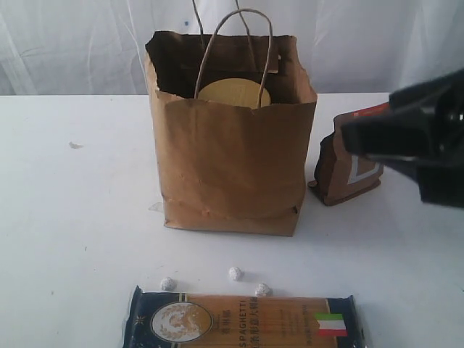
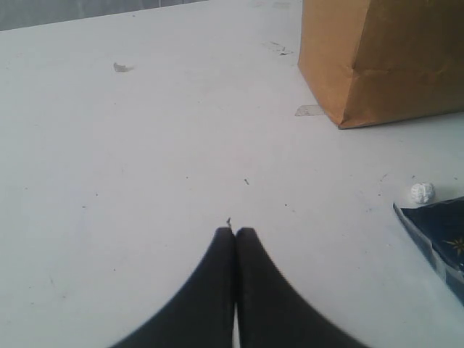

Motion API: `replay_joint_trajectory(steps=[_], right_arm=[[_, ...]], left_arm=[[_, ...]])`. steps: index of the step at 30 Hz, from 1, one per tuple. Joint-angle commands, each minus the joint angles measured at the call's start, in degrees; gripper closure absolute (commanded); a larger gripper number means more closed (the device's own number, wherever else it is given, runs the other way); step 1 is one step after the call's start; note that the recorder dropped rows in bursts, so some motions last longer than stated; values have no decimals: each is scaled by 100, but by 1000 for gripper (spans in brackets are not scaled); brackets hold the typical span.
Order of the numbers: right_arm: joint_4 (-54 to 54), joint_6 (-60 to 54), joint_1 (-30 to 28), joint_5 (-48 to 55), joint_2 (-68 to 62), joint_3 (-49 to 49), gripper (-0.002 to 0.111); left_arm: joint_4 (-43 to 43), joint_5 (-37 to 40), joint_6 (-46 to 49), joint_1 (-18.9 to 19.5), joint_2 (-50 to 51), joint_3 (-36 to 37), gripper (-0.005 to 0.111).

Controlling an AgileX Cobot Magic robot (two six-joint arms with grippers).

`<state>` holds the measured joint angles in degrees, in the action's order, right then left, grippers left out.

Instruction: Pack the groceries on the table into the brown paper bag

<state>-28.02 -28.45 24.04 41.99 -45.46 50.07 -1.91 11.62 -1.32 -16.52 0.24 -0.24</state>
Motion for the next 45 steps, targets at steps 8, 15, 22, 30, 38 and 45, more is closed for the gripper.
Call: replay_joint_trajectory(steps=[8, 15, 22, 30, 38, 45], right_arm=[[-706, -134, -10, 525, -42, -774, 49], [-1035, -498, 49, 609, -718, -1107, 49], [-1039, -726, 538, -284, -1896, -1159, 49], [-925, -737, 756, -1604, -3304, -1138, 49], [-1038, -737, 756, -1916, -4365, -1126, 49], [-1062, -751, 859, -2053, -4879, -899, 49]], left_arm=[[10, 1, 4, -21, -24, 24, 107], [10, 1, 4, -21, -24, 24, 107], [10, 1, 4, -21, -24, 24, 107], [10, 1, 4, -21, -24, 24, 107], [10, 1, 4, -21, -24, 24, 107], [10, 1, 4, -21, -24, 24, 107]])
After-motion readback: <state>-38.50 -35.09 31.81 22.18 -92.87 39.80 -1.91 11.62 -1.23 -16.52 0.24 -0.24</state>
